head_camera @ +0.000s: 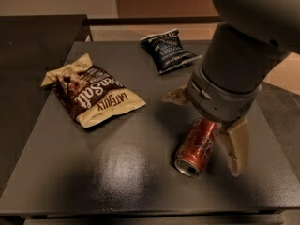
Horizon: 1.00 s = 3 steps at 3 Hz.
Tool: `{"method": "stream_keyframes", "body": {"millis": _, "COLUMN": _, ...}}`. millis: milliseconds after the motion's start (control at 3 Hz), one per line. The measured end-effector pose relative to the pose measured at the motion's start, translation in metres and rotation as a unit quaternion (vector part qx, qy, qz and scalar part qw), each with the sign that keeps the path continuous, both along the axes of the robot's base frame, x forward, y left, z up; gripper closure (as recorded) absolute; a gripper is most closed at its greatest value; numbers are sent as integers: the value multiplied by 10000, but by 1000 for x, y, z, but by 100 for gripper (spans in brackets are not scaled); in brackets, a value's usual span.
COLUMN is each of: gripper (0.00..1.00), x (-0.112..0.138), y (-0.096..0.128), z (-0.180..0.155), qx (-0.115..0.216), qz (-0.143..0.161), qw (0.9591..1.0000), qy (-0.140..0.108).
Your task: Place coke can upright
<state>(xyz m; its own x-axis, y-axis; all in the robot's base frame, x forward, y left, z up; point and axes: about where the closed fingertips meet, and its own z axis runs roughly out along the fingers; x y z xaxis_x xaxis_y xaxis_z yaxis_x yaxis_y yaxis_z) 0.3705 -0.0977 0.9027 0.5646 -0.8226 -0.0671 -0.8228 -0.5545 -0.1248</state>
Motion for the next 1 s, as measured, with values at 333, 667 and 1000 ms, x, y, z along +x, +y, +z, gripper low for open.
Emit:
{"method": "stream_keyframes", "body": {"millis": 333, "gripper": 0, "x": 2, "y": 11, "z": -15, "qx": -165, "qz": 796, "qw": 9966, "qy": 107}}
{"method": "stream_keyframes", "body": {"millis": 667, "gripper": 0, "x": 2, "y": 10, "z": -30, "qx": -394, "qz": 1364, "qw": 9897, "qy": 159}}
{"method": "stream_keyframes", "body": {"millis": 1000, "gripper": 0, "x": 0, "y": 5, "z": -43, "qx": -503, "qz": 1667, "qw": 9845, "qy": 230}}
